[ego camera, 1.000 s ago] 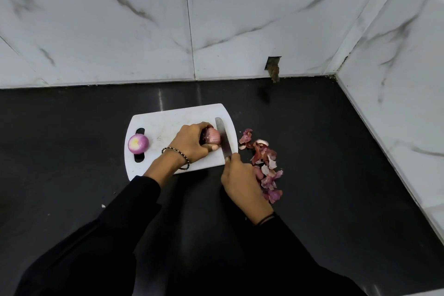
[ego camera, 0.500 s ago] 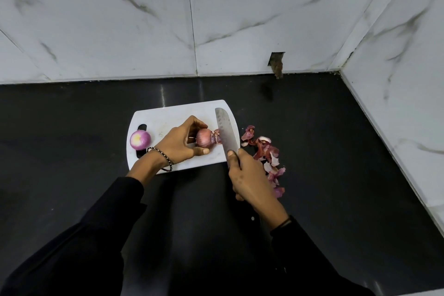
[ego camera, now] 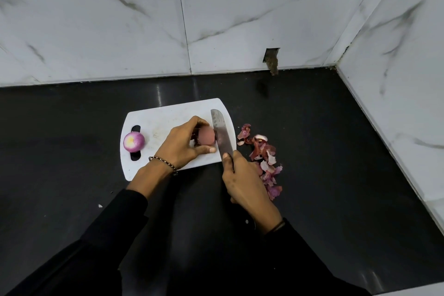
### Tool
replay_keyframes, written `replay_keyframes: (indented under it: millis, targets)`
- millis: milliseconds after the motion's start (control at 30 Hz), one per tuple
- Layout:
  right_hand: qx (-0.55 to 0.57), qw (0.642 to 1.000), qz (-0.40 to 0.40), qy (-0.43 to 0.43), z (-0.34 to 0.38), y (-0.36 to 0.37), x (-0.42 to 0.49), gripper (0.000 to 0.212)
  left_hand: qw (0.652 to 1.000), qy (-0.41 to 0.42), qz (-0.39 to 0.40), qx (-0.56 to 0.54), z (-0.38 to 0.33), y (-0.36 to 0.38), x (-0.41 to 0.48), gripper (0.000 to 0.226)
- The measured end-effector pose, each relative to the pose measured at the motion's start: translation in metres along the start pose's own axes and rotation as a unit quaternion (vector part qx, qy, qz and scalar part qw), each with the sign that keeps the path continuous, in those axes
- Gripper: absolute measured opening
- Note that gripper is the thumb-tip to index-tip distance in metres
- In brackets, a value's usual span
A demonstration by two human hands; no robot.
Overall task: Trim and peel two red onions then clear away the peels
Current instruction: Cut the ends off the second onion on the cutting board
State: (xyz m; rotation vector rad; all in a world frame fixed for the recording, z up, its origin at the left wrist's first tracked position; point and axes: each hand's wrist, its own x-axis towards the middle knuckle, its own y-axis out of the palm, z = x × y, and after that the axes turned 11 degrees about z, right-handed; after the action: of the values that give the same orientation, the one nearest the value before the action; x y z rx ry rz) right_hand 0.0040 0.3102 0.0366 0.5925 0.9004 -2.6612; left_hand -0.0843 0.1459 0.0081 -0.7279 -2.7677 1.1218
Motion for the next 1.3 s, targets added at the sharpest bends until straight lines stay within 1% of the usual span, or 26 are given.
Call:
replay_keyframes:
  millis: [67,167,300,400,500,600,700,833,933,1067,1167,1233,1300]
  targets:
    - [0.001,1.000,0.004,0.005,0.000,-0.001,-0.001,0.029,1.000,-0.004,0.008,0.020,0.000,-0.001,0.000,0.053]
    - [0.004,1.000,-0.003,-0.004,0.000,0.000,-0.003,0.029,0.999,-0.015,0.008,0.035,-0.001,-0.001,-0.001,0.061]
    - [0.006,1.000,-0.009,-0.017,0.000,0.000,-0.006,0.029,0.998,-0.029,-0.001,0.052,-0.005,0.002,-0.001,0.062]
    - [-0.026,1.000,-0.006,-0.008,0.001,0.000,-0.007,0.029,0.998,-0.040,-0.001,0.052,-0.011,0.002,-0.001,0.060]
    - [-0.062,0.998,-0.012,-0.005,0.003,0.002,-0.005,0.028,0.995,-0.068,0.012,0.071,-0.015,0.003,0.002,0.052]
    - [-0.096,0.995,-0.023,-0.007,0.006,0.002,0.001,0.026,0.985,-0.084,0.024,0.149,-0.020,0.005,0.008,0.030]
    - [-0.121,0.992,-0.019,-0.007,0.007,-0.001,0.005,0.025,0.981,-0.088,0.022,0.171,-0.026,0.005,0.010,0.016]
    - [-0.141,0.990,-0.002,0.007,0.011,-0.006,0.006,0.019,0.971,-0.103,0.018,0.213,-0.036,0.009,0.013,0.019]
    - [-0.155,0.988,0.004,0.024,0.022,-0.010,0.013,0.023,0.961,-0.115,0.024,0.252,-0.040,0.014,0.016,0.020]
    - [-0.141,0.990,0.015,0.019,0.027,-0.015,0.015,0.024,0.959,-0.139,0.029,0.245,-0.041,0.013,0.020,0.008]
    - [-0.155,0.988,0.016,0.018,0.017,-0.009,0.004,0.023,0.958,-0.141,0.027,0.246,-0.039,0.012,0.024,0.008]
    - [-0.181,0.983,0.017,0.015,0.014,-0.007,0.006,0.026,0.957,-0.135,0.033,0.254,-0.039,0.014,0.025,0.012]
    - [-0.184,0.983,0.013,0.025,0.017,-0.008,0.014,0.028,0.957,-0.129,0.036,0.258,-0.040,0.014,0.025,0.008]
